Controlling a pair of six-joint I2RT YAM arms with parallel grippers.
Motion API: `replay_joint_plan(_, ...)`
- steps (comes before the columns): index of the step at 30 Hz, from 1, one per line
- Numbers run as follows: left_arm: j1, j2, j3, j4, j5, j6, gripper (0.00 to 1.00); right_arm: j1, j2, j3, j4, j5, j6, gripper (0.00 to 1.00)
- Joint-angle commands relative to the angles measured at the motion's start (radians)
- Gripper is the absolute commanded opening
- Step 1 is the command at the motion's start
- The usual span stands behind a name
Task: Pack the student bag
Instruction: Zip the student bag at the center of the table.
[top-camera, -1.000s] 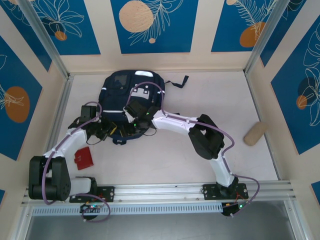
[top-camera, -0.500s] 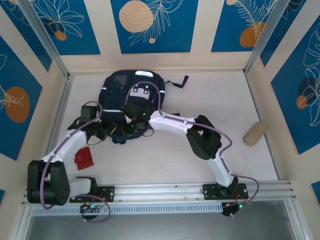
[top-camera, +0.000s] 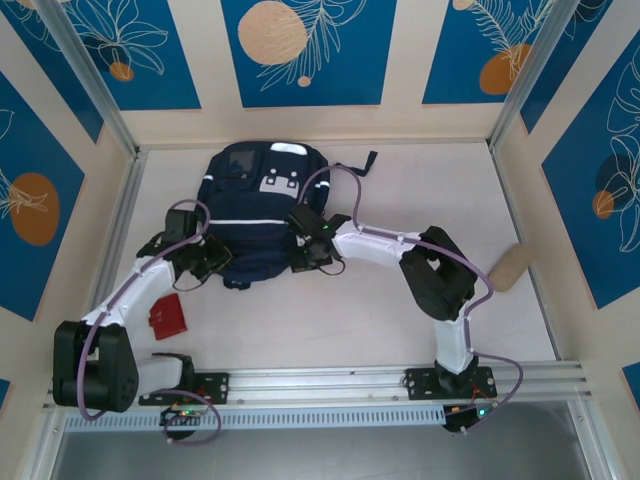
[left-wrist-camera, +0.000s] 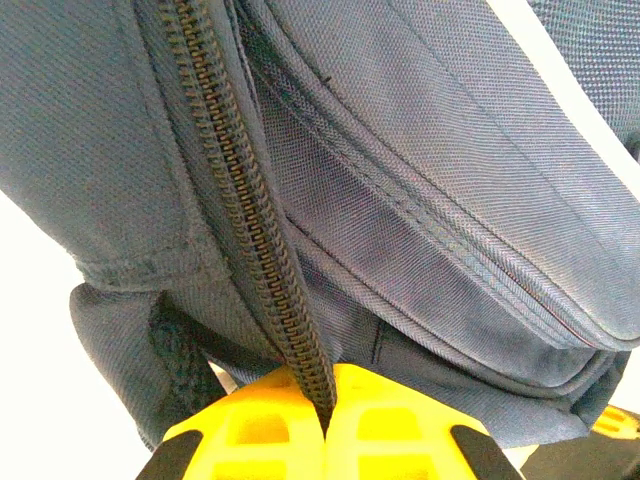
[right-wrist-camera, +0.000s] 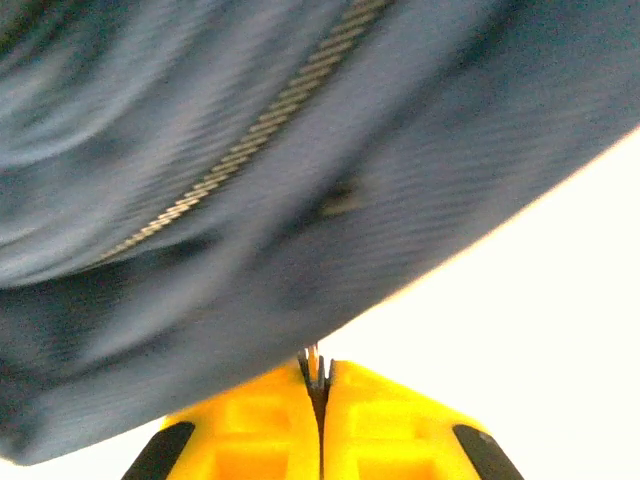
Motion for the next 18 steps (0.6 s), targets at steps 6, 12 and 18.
replay_joint_plan(6,0.009,-0.062,0.083,-0.095,-0.033,0.135,0.21,-0.027,-0.051,0.050,-0.023,0.017,-0.088,0.00)
replay_joint_plan(12,-0.015,-0.090,0.177,-0.202,0.056,0.351,0.51,-0.023,-0.093,0.065,0.061,-0.195,-0.195,0.00)
replay_joint_plan(18,-0.111,-0.068,0.210,-0.183,0.085,0.458,0.61,-0.032,-0.133,0.048,0.129,-0.341,-0.198,0.00)
